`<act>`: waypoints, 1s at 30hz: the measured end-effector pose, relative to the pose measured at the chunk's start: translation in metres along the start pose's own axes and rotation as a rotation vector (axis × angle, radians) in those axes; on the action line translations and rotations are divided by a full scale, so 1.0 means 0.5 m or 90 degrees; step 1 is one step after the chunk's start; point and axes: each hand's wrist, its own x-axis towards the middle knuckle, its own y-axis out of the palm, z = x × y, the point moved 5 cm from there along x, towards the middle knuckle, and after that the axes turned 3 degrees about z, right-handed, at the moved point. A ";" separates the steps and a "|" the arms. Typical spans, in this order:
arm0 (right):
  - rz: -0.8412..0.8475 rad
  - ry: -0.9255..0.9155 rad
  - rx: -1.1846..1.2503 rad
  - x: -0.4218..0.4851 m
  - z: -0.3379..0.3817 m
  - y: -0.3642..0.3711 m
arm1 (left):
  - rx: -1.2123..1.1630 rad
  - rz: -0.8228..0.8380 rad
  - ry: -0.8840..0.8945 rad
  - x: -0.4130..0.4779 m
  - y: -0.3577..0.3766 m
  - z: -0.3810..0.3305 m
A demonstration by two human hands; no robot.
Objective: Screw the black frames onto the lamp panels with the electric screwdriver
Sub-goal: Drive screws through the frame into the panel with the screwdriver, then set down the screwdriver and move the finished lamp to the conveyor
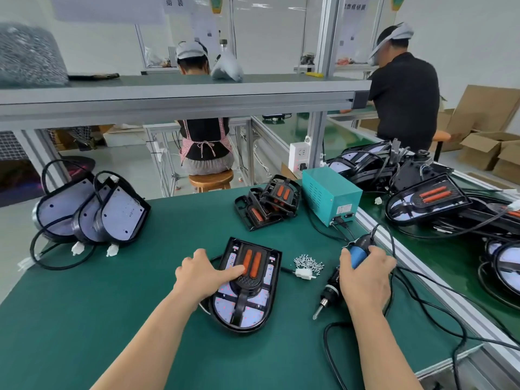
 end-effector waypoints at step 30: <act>0.402 -0.141 0.127 -0.104 0.177 0.067 | -0.771 0.177 0.132 -0.021 0.057 -0.023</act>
